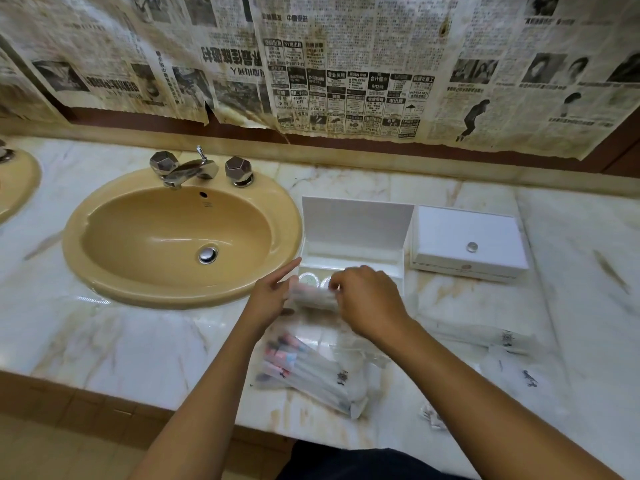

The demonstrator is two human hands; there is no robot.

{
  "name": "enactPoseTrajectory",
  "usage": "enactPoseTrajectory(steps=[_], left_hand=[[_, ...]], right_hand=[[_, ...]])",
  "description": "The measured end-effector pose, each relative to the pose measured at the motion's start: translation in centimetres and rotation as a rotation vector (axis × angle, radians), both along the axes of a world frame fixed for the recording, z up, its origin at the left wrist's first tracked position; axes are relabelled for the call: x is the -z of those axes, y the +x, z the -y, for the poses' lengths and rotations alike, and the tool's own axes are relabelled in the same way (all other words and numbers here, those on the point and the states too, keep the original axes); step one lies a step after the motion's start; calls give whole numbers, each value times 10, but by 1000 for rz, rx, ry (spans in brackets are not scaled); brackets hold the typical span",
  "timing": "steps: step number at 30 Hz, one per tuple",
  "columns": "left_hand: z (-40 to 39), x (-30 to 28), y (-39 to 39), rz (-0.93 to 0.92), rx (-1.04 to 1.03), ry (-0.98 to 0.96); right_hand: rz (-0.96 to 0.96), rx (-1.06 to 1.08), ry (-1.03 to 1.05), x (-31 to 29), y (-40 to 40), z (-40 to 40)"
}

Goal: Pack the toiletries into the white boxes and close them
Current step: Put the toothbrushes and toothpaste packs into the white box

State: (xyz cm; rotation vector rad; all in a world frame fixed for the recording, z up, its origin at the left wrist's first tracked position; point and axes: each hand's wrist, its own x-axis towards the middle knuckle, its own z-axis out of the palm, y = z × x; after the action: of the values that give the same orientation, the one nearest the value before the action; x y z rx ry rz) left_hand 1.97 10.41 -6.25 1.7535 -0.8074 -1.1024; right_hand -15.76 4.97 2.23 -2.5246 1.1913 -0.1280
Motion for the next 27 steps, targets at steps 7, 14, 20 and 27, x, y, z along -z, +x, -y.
enactPoseTrajectory(steps=[7, 14, 20, 27], left_hand=[[-2, -3, -5, -5, 4, 12], [-1, -4, -7, -2, -30, 31], [-1, -5, -8, 13, -25, 38], [-1, -6, -10, 35, -43, 36]], right_hand=[[181, 160, -98, 1, 13, 48], [69, 104, -47, 29, 25, 64], [-50, 174, 69, 41, 27, 72], [-102, 180, 175, 48, 29, 74]])
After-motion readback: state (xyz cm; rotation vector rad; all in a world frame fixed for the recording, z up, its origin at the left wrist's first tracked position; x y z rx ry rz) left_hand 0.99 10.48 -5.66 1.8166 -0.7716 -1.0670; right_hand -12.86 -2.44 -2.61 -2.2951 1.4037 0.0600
